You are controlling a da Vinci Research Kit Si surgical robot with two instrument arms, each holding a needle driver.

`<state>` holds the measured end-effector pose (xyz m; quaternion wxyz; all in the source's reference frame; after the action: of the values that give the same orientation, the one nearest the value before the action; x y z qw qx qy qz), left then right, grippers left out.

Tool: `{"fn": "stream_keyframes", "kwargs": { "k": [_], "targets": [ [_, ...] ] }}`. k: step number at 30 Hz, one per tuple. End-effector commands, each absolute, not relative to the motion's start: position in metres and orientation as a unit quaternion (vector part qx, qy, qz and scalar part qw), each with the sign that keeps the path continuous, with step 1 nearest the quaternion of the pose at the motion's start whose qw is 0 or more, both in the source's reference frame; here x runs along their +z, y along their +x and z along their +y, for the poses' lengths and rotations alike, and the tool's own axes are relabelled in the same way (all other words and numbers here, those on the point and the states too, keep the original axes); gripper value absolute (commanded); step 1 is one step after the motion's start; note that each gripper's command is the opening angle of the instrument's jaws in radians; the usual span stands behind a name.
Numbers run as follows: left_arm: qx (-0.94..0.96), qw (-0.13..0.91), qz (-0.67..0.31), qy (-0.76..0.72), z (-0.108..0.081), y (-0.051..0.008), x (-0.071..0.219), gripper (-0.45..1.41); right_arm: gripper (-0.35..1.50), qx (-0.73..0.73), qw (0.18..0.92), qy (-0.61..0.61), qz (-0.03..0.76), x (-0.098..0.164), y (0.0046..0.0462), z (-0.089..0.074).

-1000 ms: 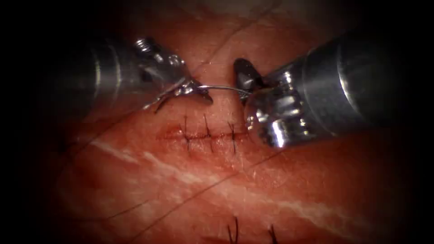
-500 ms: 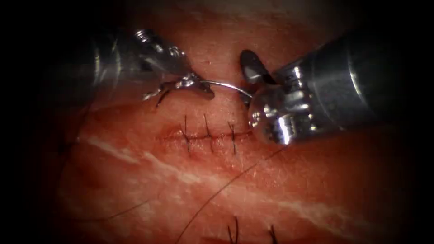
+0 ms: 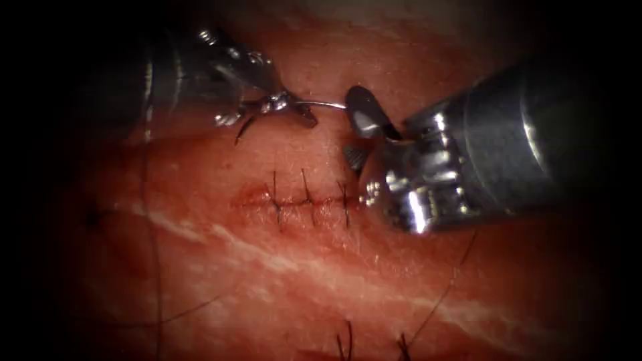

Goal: Wound Closure

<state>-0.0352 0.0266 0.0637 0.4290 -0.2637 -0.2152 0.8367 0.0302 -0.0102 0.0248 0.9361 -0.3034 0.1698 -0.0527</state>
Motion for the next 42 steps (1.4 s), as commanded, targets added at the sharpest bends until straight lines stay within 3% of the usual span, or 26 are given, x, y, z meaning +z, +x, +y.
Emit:
{"fn": "stream_keyframes", "kwargs": {
  "k": [1, 6, 8, 12, 13, 14, 18, 20, 25, 26, 27, 29, 34, 35, 36, 37, 42],
  "targets": [
    [0.834, 0.428, -0.221, -0.271, 0.027, -0.0357, 0.065, -0.45, 1.36, -0.048, 0.937, -0.300, 0.174, 0.025, 0.0300, -0.011],
    [0.820, 0.429, -0.225, -0.305, 0.028, -0.0347, 0.066, -0.45, 1.14, 0.036, 0.932, -0.270, 0.239, 0.023, 0.0284, -0.012],
    [0.813, 0.435, -0.222, -0.318, 0.028, -0.0341, 0.067, -0.45, 1.14, 0.066, 0.928, -0.257, 0.262, 0.022, 0.0278, -0.013],
    [0.807, 0.436, -0.216, -0.335, 0.028, -0.0332, 0.067, -0.45, 0.86, 0.130, 0.912, -0.220, 0.322, 0.022, 0.0272, -0.013],
    [0.804, 0.438, -0.215, -0.341, 0.028, -0.0328, 0.067, -0.45, 0.98, 0.135, 0.907, -0.211, 0.337, 0.022, 0.0269, -0.013],
    [0.801, 0.438, -0.215, -0.346, 0.029, -0.0325, 0.068, -0.45, 0.98, 0.132, 0.906, -0.208, 0.346, 0.022, 0.0267, -0.013],
    [0.790, 0.446, -0.204, -0.369, 0.029, -0.0315, 0.068, -0.45, 0.62, 0.155, 0.881, -0.160, 0.417, 0.023, 0.0258, -0.013],
    [0.774, 0.455, -0.194, -0.395, 0.029, -0.0311, 0.068, -0.45, 0.30, 0.196, 0.847, -0.108, 0.482, 0.024, 0.0251, -0.014],
    [0.725, 0.450, -0.206, -0.479, 0.029, -0.0310, 0.067, -0.45, -0.10, 0.268, 0.778, 0.013, 0.568, 0.027, 0.0223, -0.013],
    [0.719, 0.446, -0.206, -0.491, 0.029, -0.0311, 0.067, -0.45, -0.08, 0.276, 0.769, 0.031, 0.576, 0.027, 0.0218, -0.013],
    [0.707, 0.445, -0.209, -0.508, 0.029, -0.0312, 0.067, -0.45, 0.10, 0.302, 0.749, 0.059, 0.587, 0.028, 0.0212, -0.013],
    [0.691, 0.443, -0.209, -0.531, 0.028, -0.0314, 0.067, -0.45, 0.27, 0.340, 0.720, 0.067, 0.602, 0.028, 0.0206, -0.013],
    [0.664, 0.435, -0.203, -0.573, 0.027, -0.0318, 0.068, -0.45, 0.47, 0.357, 0.703, 0.041, 0.614, 0.031, 0.0199, -0.013],
    [0.657, 0.429, -0.201, -0.586, 0.026, -0.0320, 0.068, -0.45, 0.81, 0.361, 0.701, 0.040, 0.613, 0.032, 0.0201, -0.012],
    [0.654, 0.428, -0.201, -0.591, 0.025, -0.0321, 0.068, -0.45, 0.93, 0.363, 0.701, 0.038, 0.613, 0.032, 0.0203, -0.012],
    [0.653, 0.424, -0.199, -0.595, 0.024, -0.0324, 0.068, -0.45, 1.16, 0.364, 0.700, 0.035, 0.613, 0.032, 0.0207, -0.012],
    [0.654, 0.420, -0.199, -0.597, 0.023, -0.0335, 0.069, -0.45, 1.18, 0.361, 0.698, 0.037, 0.618, 0.033, 0.0223, -0.012]
  ]
}}
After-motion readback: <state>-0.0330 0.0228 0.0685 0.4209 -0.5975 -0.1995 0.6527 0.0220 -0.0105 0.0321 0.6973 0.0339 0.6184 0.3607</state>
